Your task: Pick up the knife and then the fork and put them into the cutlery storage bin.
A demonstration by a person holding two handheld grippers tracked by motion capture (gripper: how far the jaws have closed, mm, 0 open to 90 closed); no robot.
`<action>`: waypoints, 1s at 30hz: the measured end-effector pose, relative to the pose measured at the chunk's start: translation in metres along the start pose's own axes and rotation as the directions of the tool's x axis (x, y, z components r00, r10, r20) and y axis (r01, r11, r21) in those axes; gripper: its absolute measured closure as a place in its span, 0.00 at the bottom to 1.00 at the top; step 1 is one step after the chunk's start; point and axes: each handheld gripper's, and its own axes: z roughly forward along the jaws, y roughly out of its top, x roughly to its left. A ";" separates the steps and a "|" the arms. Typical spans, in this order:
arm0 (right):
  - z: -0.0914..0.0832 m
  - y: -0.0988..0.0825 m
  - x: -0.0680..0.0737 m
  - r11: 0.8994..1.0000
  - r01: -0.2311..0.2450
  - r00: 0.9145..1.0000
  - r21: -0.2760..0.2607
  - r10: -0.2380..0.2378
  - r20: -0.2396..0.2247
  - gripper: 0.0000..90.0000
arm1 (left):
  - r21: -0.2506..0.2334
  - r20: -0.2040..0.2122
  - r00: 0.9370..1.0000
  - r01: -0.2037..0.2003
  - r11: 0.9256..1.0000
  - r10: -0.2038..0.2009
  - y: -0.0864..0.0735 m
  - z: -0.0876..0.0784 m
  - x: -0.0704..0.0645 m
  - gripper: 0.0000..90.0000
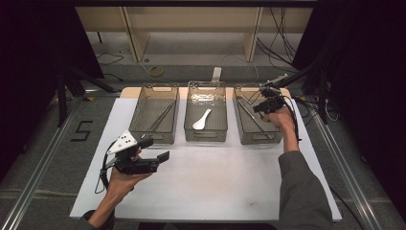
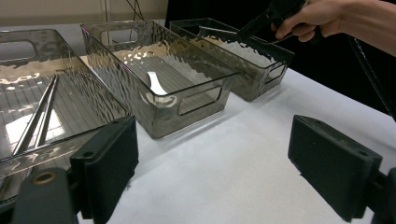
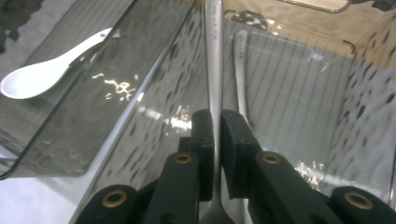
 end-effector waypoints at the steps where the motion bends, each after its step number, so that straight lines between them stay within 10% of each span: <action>1: 0.001 0.000 -0.001 1.000 0.000 1.000 0.000 0.000 -0.001 0.94 | -0.001 0.000 1.000 -0.001 1.000 0.001 0.000 0.000 0.000 0.17; 30: 0.020 0.000 0.004 0.999 -0.012 1.000 0.036 0.011 0.024 0.94 | -0.005 0.002 1.000 -0.001 1.000 0.001 0.000 -0.001 0.000 0.17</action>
